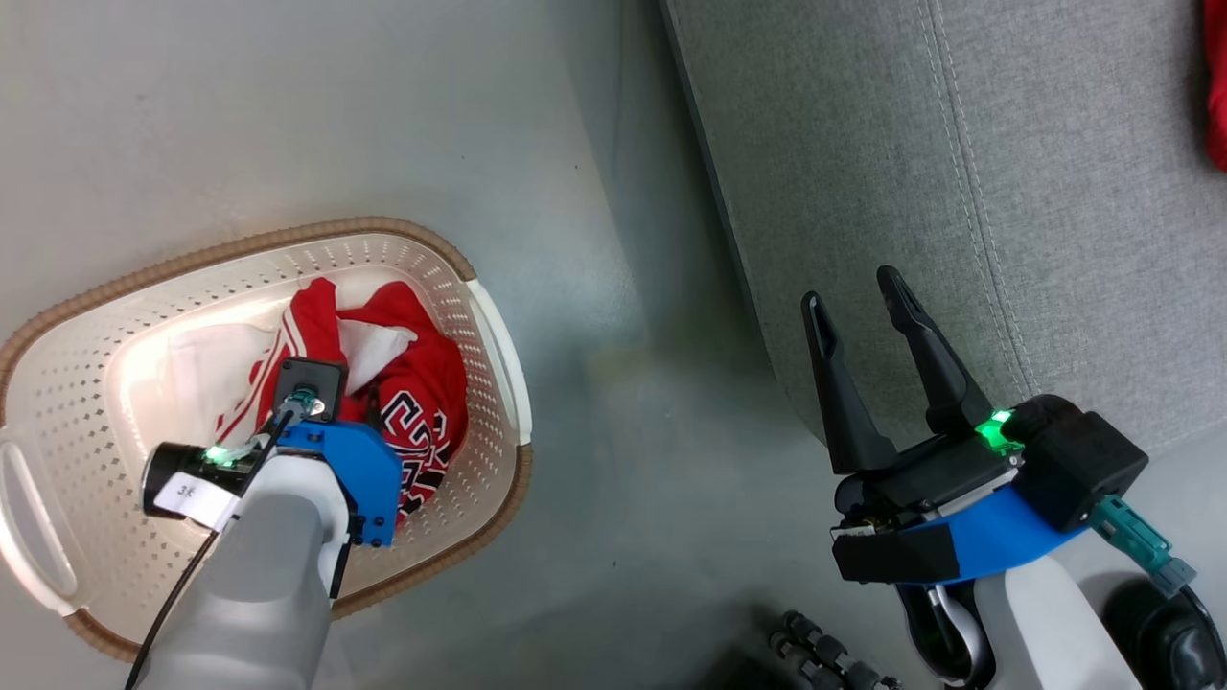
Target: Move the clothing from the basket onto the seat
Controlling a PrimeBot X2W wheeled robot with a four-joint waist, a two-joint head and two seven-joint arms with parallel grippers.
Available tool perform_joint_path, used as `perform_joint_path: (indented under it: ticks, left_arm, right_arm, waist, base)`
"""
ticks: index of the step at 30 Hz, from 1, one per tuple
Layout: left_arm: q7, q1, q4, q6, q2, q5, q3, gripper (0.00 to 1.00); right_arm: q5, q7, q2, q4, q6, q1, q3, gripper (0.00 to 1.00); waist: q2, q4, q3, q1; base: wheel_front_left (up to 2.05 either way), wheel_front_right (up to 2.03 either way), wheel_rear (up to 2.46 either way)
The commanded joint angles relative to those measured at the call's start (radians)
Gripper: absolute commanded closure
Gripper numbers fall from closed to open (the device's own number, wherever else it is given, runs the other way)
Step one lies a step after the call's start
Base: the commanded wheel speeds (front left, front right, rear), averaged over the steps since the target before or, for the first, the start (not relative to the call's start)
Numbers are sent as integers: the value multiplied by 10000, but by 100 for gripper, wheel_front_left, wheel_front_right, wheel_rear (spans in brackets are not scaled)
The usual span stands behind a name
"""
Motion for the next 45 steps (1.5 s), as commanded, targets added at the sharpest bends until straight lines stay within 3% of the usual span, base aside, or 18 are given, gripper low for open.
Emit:
perform_joint_path:
  ticks: [1,13,22,25,26,45]
  left_arm:
    - [182,-157,67,172,141,-73,46,0]
    - [1318,-104,245,854,284,-428,203,0]
    - [1957,-18,292,1052,242,-584,139,0]
    - [2011,-11,290,971,218,-562,68,91]
    - [1986,-23,290,961,214,-560,44,100]
    - [1831,92,300,710,-47,-874,-139,100]
  right_arm:
    - [67,-31,12,-66,5,-131,58,0]
    - [320,-32,13,-125,5,-175,303,0]
    - [378,-32,13,-86,5,-180,242,0]
    - [402,-32,13,-50,5,-203,235,0]
    - [420,-32,13,-45,5,-206,235,0]
    - [155,-32,13,95,5,-200,181,0]
  waist:
    - [0,-73,100,-1]
    - [0,-350,445,-1]
    - [0,-399,570,-1]
    - [0,-389,546,-1]
    - [0,-382,537,-1]
    - [0,-220,139,-1]
  base:
    - [0,0,0]
    - [0,0,0]
    - [0,0,0]
    - [0,0,0]
    - [0,0,0]
    - [0,0,0]
